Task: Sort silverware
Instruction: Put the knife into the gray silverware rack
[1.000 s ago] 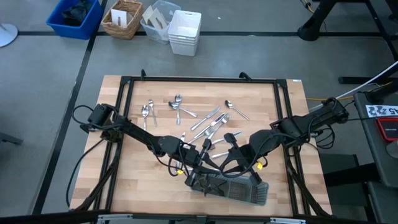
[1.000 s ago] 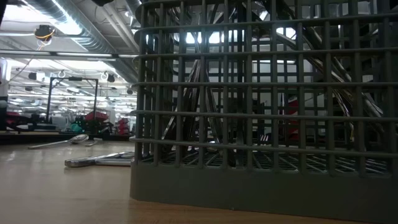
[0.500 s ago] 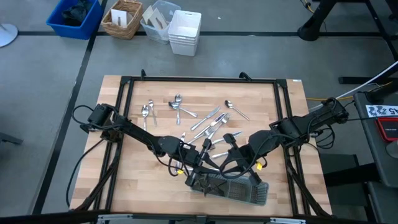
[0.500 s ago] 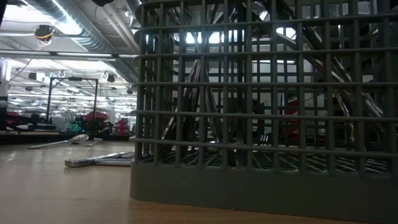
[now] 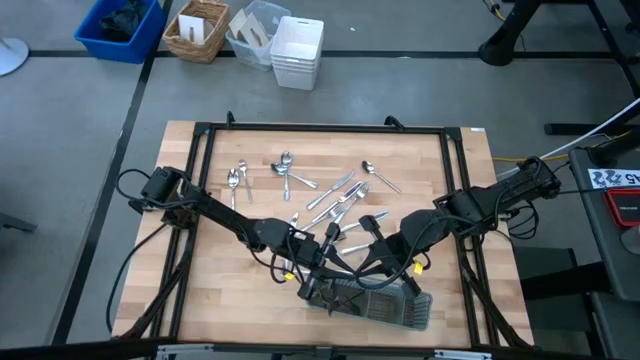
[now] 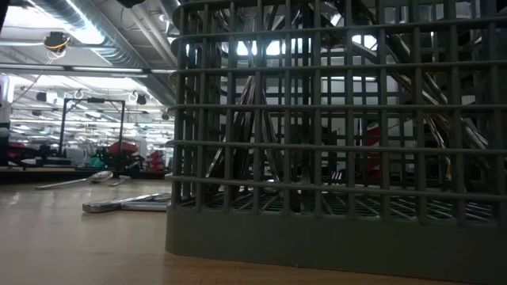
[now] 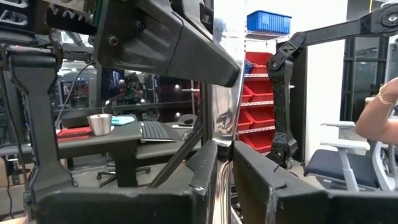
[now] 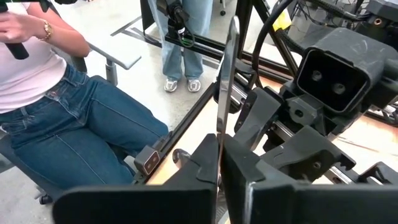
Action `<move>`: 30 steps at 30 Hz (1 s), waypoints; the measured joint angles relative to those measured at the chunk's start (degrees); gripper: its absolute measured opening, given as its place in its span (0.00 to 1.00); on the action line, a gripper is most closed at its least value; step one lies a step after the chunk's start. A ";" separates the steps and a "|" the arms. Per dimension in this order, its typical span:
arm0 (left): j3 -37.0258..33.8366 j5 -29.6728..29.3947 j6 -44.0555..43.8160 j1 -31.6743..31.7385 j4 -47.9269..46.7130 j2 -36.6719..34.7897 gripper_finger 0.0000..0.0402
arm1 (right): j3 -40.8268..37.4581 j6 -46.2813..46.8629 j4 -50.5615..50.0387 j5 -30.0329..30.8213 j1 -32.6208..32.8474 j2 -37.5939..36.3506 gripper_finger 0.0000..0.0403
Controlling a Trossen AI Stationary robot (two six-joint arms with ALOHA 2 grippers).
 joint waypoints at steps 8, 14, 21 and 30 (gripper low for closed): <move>0.00 -0.35 1.91 -0.36 -0.32 -0.18 0.11 | 0.00 5.22 -0.54 3.18 0.04 -0.14 0.01; -0.09 -0.15 0.76 0.08 -13.95 -5.74 0.11 | 0.00 11.52 -1.81 4.69 -0.02 -0.88 0.01; -0.09 -0.11 -0.93 -0.01 -31.79 -12.33 0.11 | 0.00 20.05 -5.10 5.78 0.00 -1.66 0.01; -0.11 -0.39 0.34 0.12 -40.90 -15.23 0.11 | 0.02 28.99 -5.78 3.06 0.05 -1.66 0.01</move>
